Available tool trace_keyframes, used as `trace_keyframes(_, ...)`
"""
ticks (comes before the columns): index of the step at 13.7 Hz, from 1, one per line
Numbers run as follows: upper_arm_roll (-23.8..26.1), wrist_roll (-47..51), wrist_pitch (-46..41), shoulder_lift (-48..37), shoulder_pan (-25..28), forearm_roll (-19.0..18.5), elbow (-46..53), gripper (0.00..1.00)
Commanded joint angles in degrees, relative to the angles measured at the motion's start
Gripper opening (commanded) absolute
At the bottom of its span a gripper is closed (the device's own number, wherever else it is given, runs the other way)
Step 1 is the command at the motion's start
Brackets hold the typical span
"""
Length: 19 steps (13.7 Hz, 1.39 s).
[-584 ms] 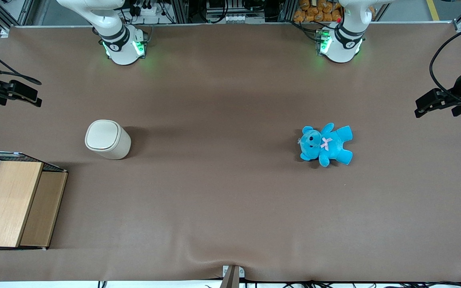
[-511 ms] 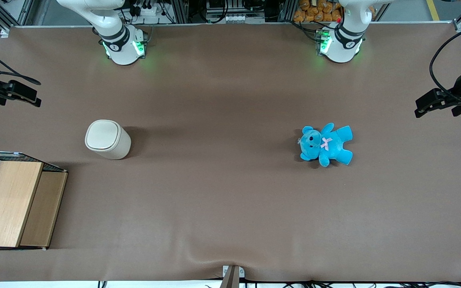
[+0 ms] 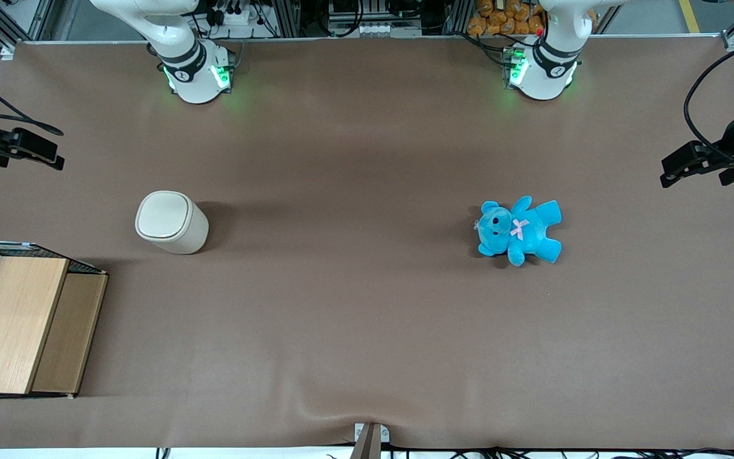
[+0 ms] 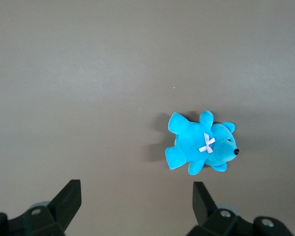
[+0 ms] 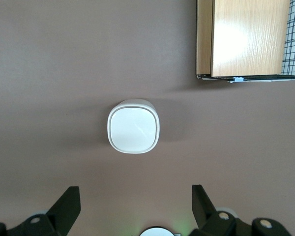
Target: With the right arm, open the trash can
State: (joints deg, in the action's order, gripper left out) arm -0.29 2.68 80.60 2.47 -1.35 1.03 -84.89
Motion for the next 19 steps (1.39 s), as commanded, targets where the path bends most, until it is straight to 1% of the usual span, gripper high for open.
trace_keyframes(1, -0.7, -0.2, -0.5, -0.1, 1.2, 0.6, -0.6, 1.0)
trace_keyframes(4, -0.6, -0.3, -0.1, -0.4, 1.1, 0.6, -2.5, 1.0)
trace_keyframes(8, -0.7, -0.4, 1.1, -0.9, 0.8, 2.1, -5.5, 1.0)
trace_keyframes(9, -0.7, -0.4, 1.4, -1.0, 0.8, 2.1, -6.2, 0.94)
trace_keyframes(12, -0.7, -0.4, 3.1, -1.5, 0.7, 2.1, -9.3, 0.5)
trace_keyframes(13, -0.8, -0.4, 4.1, -2.0, 0.9, 2.1, -11.2, 0.39)
trace_keyframes(14, -0.8, -0.4, 5.8, -3.4, 0.9, 2.1, -13.9, 0.29)
trace_keyframes(15, -0.7, -0.4, 7.9, -4.9, 0.9, 2.1, -17.1, 0.21)
trace_keyframes(16, -0.8, -0.4, 9.7, -6.2, 1.0, 2.1, -19.9, 0.17)
trace_keyframes(18, -0.8, -0.3, 13.0, -8.1, 0.9, 2.1, -24.8, 0.04)
trace_keyframes(19, -0.8, -0.3, 13.6, -8.3, 0.9, 2.1, -26.4, 0.0)
